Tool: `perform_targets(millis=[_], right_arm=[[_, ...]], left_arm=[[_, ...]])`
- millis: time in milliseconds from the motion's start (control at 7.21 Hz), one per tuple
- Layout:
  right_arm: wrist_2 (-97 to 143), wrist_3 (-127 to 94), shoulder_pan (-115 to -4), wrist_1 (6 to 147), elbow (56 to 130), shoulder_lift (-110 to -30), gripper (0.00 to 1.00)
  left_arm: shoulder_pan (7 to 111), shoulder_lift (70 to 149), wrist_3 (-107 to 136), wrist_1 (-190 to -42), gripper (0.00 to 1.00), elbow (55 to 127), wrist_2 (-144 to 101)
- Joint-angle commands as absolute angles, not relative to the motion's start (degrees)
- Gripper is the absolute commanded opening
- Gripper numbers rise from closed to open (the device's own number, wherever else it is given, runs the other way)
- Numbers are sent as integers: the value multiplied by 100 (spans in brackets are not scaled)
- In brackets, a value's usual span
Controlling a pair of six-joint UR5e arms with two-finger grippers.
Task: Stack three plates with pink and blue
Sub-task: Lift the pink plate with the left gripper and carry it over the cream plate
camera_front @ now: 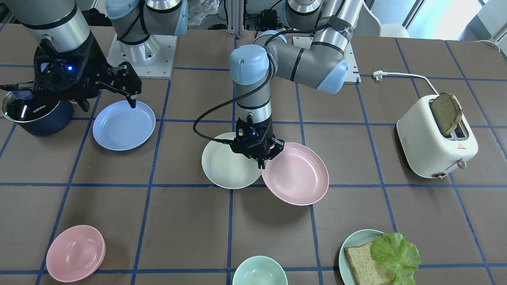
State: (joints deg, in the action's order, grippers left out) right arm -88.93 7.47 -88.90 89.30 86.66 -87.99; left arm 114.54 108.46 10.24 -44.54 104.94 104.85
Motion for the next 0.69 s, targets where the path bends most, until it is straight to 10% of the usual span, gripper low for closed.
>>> perform_targets(millis=[0, 555], right_arm=[[-8886, 747, -8894, 8930, 8666, -8798, 100], [-8877, 747, -8894, 8930, 8666, -8798, 100]], left_arm=[[12065, 10907, 1055, -4412, 0, 10362, 10459], [12655, 11170, 1011, -4333, 0, 10293, 10424]])
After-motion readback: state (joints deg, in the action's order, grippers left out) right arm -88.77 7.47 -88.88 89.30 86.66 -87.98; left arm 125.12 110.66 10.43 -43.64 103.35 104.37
